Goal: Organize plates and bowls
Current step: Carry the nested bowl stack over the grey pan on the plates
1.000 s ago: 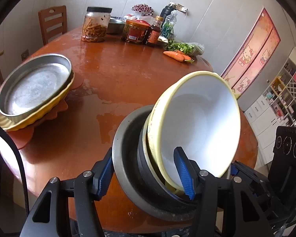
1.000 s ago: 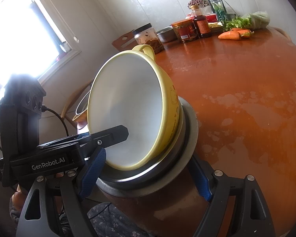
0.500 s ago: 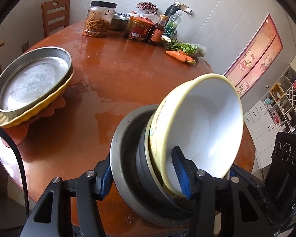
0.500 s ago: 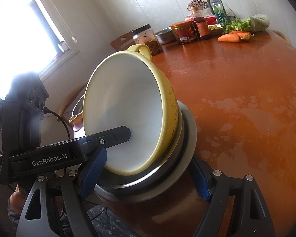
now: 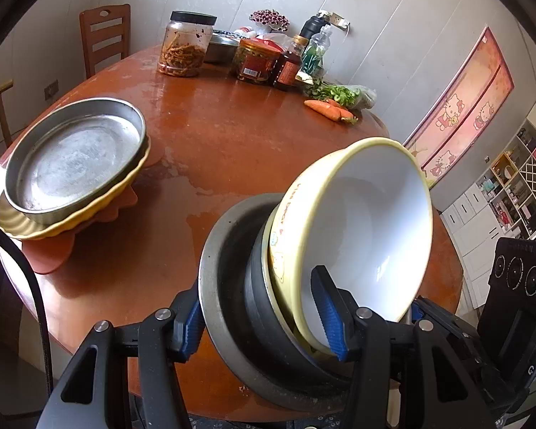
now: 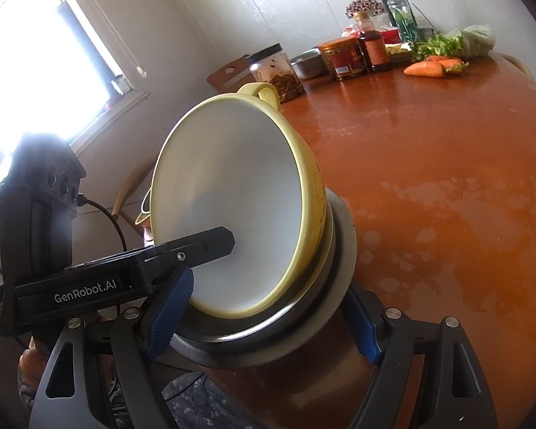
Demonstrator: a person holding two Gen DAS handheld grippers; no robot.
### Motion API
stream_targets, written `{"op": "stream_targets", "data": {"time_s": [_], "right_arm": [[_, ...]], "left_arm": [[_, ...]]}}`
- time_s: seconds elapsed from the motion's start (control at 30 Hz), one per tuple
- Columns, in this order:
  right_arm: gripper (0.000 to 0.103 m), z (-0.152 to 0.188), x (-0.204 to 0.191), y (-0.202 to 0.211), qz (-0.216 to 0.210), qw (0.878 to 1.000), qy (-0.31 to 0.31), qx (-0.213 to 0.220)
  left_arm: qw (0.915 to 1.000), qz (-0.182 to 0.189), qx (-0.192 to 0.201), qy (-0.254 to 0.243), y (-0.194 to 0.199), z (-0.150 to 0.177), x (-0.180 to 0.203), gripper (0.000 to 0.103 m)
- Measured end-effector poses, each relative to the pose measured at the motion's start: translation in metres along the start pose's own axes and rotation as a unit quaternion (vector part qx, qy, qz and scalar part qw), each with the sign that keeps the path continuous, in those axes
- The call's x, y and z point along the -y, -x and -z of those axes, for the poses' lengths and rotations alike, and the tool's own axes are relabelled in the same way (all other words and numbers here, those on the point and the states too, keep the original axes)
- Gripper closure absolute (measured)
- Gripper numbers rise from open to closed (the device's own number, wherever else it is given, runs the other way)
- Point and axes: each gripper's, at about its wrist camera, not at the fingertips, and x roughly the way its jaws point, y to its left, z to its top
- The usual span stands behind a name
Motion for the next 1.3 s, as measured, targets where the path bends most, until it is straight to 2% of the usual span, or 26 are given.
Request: {"op": "stream_targets", "data": {"time_s": [0.57,1.3], "right_arm": [[0.021,-0.026,-0.027,-0.002,-0.012,1.000,0.025,0.013],[0.021,-0.063,-0.080,-0.053,-0.044,0.997,0.061,0.010]], "left_arm": [[0.9995,-0.004,0.031,0.004,0.032,-0.024,-0.015,0.049],[0.9973,-0.029,0.061,0.027,0.067,-0.052,-0.074,0.049]]}}
